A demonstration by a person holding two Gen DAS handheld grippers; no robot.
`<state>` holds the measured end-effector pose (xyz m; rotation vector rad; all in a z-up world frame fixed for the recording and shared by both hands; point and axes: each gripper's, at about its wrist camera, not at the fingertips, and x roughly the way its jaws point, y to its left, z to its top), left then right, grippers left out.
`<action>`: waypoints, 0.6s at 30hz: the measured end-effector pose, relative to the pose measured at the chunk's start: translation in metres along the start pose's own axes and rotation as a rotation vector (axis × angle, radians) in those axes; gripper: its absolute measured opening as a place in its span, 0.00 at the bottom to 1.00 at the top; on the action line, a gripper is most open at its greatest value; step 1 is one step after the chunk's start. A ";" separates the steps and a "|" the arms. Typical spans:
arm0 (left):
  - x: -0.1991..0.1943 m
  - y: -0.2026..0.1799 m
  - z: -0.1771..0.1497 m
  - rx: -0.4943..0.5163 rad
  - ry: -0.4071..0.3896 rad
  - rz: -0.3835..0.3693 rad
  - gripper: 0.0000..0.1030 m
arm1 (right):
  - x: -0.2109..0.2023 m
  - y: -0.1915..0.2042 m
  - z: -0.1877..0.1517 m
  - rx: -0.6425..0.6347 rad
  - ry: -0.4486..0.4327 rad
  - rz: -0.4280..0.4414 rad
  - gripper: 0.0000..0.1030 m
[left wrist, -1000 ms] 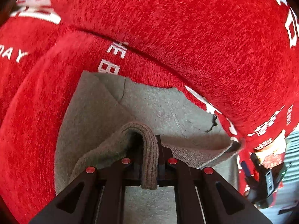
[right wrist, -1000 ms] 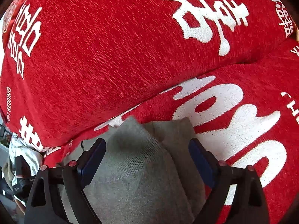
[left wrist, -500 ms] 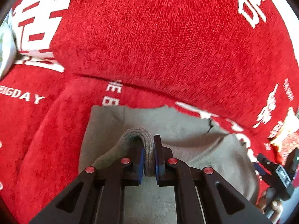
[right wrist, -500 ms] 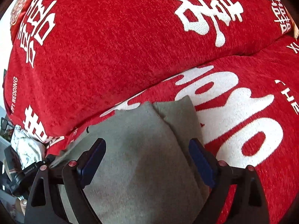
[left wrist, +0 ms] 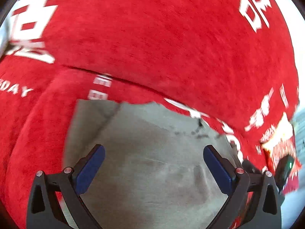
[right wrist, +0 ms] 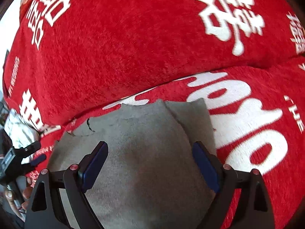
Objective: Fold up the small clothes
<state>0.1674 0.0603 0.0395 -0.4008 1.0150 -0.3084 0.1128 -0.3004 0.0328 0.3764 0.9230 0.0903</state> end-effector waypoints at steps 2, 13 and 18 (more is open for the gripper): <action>0.014 -0.008 0.003 0.042 0.008 0.045 1.00 | 0.009 0.012 0.004 -0.054 0.020 -0.021 0.90; 0.054 0.024 -0.003 0.095 0.053 0.328 1.00 | 0.059 0.009 0.008 -0.146 0.124 -0.257 0.89; 0.034 0.012 -0.005 0.131 -0.012 0.344 1.00 | 0.030 0.016 0.007 -0.179 0.024 -0.324 0.90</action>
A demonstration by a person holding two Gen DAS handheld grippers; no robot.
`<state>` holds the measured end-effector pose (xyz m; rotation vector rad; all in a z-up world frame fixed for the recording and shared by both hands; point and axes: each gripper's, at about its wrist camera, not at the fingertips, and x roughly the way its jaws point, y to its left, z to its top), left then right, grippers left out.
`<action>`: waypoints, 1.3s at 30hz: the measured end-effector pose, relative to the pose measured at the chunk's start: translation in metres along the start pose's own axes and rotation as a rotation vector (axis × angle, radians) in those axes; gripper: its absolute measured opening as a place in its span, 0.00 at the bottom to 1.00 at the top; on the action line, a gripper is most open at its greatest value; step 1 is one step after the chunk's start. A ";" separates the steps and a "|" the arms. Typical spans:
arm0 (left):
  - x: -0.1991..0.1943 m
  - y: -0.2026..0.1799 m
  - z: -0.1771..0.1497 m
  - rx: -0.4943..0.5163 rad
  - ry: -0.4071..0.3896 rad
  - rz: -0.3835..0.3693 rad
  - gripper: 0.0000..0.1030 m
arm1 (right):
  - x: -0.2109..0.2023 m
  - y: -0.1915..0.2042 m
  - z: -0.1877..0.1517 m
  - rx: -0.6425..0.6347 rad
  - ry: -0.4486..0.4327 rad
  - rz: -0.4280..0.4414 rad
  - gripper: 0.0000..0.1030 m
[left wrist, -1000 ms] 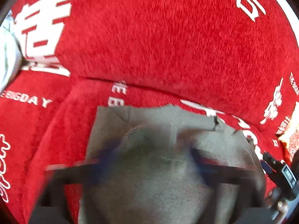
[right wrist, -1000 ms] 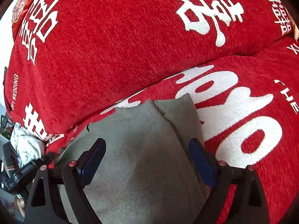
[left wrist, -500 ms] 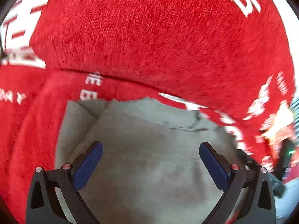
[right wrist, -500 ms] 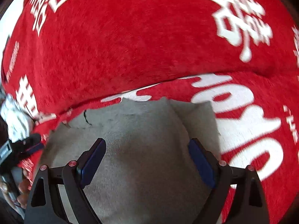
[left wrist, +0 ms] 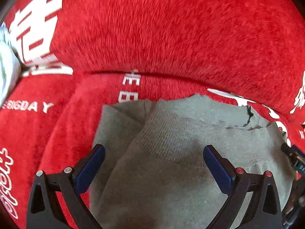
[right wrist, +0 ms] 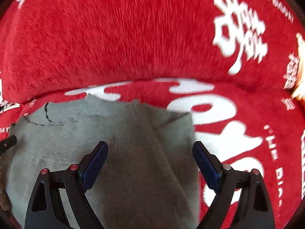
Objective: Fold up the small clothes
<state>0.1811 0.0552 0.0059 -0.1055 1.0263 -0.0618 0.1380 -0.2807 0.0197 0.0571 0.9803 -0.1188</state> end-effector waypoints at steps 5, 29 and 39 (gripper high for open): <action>-0.026 -0.013 -0.011 0.031 -0.048 -0.011 1.00 | -0.032 0.015 -0.009 -0.029 -0.065 0.102 0.90; -0.095 0.099 -0.140 -0.286 -0.044 -0.283 1.00 | -0.093 -0.024 -0.106 -0.002 -0.094 0.109 0.91; -0.071 0.093 -0.141 -0.428 -0.056 -0.576 0.67 | -0.100 0.049 -0.121 -0.146 -0.065 0.182 0.91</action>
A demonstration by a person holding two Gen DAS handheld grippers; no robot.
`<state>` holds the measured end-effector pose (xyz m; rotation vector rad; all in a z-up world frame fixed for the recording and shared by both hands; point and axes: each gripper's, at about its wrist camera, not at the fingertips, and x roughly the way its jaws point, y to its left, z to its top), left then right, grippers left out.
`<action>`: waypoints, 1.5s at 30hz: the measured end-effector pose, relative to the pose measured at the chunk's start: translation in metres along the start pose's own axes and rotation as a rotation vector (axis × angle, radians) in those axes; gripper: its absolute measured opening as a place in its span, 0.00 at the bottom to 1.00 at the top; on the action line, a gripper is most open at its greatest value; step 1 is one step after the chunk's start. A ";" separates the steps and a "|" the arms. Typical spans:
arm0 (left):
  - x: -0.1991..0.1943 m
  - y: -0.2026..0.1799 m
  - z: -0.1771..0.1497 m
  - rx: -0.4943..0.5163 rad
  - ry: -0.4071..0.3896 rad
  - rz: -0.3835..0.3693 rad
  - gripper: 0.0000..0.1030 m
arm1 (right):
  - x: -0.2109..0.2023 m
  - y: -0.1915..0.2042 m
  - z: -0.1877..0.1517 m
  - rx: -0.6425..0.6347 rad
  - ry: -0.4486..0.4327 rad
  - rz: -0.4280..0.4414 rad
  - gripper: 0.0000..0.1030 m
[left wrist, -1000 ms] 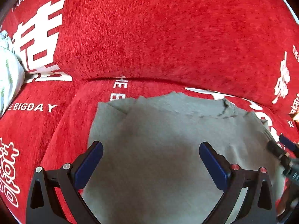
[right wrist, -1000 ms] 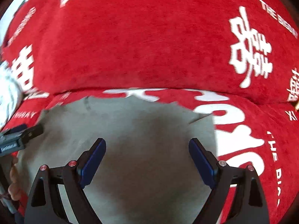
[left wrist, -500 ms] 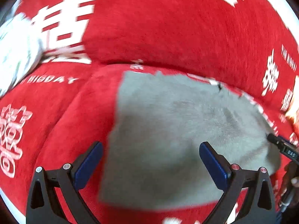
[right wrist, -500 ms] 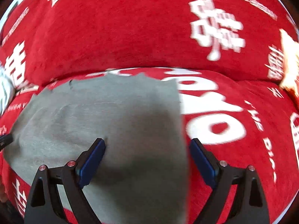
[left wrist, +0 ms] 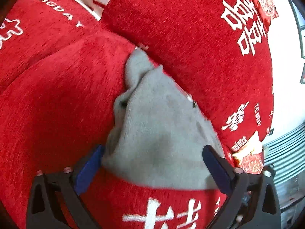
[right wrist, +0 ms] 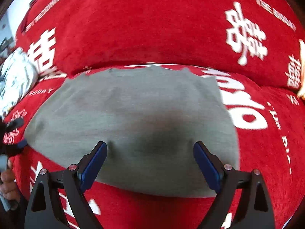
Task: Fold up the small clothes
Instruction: 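Close the left gripper on the folded sweater and lift it, then close the right gripper on the sweater while the left gripper keeps holding it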
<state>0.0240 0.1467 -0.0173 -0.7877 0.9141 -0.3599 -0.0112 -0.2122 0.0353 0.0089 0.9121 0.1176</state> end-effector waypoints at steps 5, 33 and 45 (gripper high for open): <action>0.033 0.009 0.006 -0.056 0.073 -0.064 0.20 | -0.001 0.028 0.027 -0.054 -0.001 0.034 0.91; 0.014 0.003 -0.009 0.096 -0.049 -0.036 0.17 | 0.196 0.259 0.151 -0.317 0.431 0.068 0.18; -0.003 -0.030 -0.016 0.209 -0.073 0.040 0.13 | 0.160 0.170 0.164 0.028 0.319 0.402 0.17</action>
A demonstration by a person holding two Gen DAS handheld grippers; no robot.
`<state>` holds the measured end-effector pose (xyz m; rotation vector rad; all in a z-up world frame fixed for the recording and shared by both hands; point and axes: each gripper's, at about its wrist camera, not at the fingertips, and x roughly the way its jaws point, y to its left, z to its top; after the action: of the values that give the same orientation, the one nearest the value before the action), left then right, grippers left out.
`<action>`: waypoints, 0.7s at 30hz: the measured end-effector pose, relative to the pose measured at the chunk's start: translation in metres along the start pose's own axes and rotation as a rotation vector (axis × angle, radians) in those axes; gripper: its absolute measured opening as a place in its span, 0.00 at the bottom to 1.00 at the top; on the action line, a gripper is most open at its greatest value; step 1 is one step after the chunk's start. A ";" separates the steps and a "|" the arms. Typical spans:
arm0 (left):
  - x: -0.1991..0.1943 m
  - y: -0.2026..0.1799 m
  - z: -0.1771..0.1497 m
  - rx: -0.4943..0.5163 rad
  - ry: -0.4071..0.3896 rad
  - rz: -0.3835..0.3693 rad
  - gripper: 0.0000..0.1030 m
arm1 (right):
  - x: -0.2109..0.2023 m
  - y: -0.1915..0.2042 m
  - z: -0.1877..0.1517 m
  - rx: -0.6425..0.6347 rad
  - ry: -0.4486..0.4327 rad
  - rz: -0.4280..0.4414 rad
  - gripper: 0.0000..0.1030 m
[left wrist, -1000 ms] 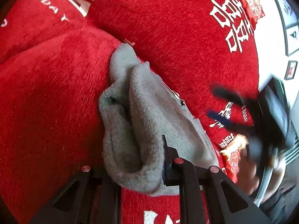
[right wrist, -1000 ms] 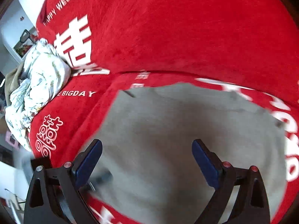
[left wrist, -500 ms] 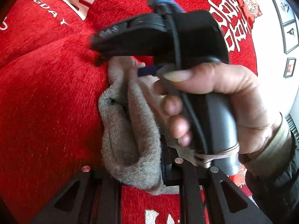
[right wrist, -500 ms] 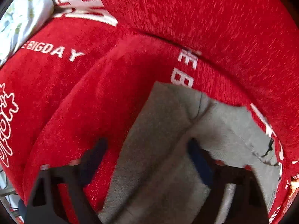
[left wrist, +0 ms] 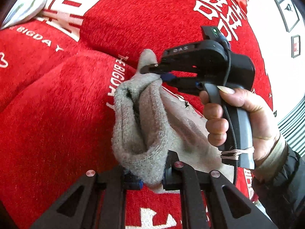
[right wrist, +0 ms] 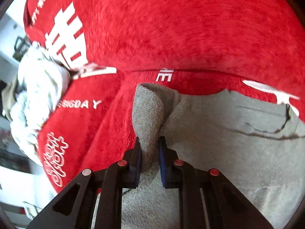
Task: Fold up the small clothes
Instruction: 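Close the right gripper on the sweater while the left gripper keeps holding it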
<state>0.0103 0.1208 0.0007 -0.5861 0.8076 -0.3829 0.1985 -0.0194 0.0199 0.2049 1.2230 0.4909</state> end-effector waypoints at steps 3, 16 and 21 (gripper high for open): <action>-0.005 -0.007 -0.001 0.017 0.006 0.008 0.12 | -0.010 -0.010 0.000 0.036 -0.022 0.050 0.17; -0.009 -0.063 0.006 0.167 0.020 0.113 0.12 | -0.059 -0.044 -0.003 0.104 -0.098 0.160 0.17; 0.001 -0.088 0.004 0.227 0.049 0.168 0.12 | -0.080 -0.067 -0.008 0.133 -0.122 0.173 0.17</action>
<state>0.0049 0.0533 0.0572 -0.2957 0.8403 -0.3300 0.1872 -0.1164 0.0581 0.4505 1.1238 0.5394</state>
